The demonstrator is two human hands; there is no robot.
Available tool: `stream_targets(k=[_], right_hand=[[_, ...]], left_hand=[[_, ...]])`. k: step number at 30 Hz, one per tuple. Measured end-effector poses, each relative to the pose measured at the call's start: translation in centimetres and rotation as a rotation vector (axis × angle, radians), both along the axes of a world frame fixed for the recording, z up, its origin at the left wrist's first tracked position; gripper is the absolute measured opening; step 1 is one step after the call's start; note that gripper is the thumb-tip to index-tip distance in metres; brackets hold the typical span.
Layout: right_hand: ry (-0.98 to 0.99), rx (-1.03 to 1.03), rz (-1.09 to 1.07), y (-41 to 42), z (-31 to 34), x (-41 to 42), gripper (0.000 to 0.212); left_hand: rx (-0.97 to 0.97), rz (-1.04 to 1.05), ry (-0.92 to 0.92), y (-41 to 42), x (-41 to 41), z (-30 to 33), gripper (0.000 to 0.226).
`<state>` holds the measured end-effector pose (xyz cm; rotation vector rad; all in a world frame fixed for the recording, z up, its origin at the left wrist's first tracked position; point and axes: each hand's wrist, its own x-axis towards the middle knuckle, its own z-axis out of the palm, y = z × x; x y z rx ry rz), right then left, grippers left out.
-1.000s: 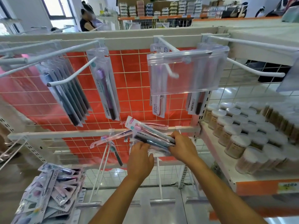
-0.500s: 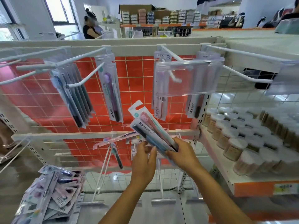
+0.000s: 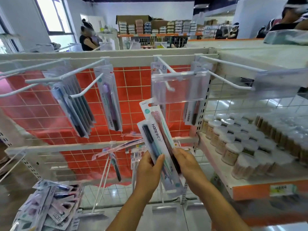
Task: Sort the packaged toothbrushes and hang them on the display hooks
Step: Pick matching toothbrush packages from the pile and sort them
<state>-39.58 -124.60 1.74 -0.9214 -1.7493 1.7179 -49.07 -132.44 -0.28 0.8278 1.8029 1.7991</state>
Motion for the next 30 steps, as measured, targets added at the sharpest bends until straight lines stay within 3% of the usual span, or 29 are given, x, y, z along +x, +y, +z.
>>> stream_targets(k=[7, 16, 20, 23, 26, 30], right_hand=[[0.193, 0.058, -0.041, 1.1, 2.6, 1.6, 0.017], [0.344, 0.240, -0.163, 1.4, 4.5, 4.1, 0.021], [0.331, 0.384, -0.215, 1.5, 4.6, 4.9, 0.008], [0.337, 0.505, -0.246, 1.3, 4.9, 5.4, 0.020], [0.434, 0.504, -0.257, 0.9, 5.3, 5.9, 0.009], [0.491, 0.527, -0.303, 0.9, 5.6, 6.3, 0.011]], left_hand=[[-0.073, -0.165, 0.173, -0.1, 1.2, 0.2, 0.014], [-0.008, -0.167, 0.049, 0.6, 2.7, 1.1, 0.016], [-0.015, -0.113, 0.037, 0.8, 2.8, 1.0, 0.010], [-0.040, -0.095, 0.052, 1.0, 2.9, 0.9, 0.008], [-0.051, -0.114, 0.047, 1.2, 3.1, 1.0, 0.011], [-0.046, -0.126, 0.042, 1.3, 3.5, 1.4, 0.010]])
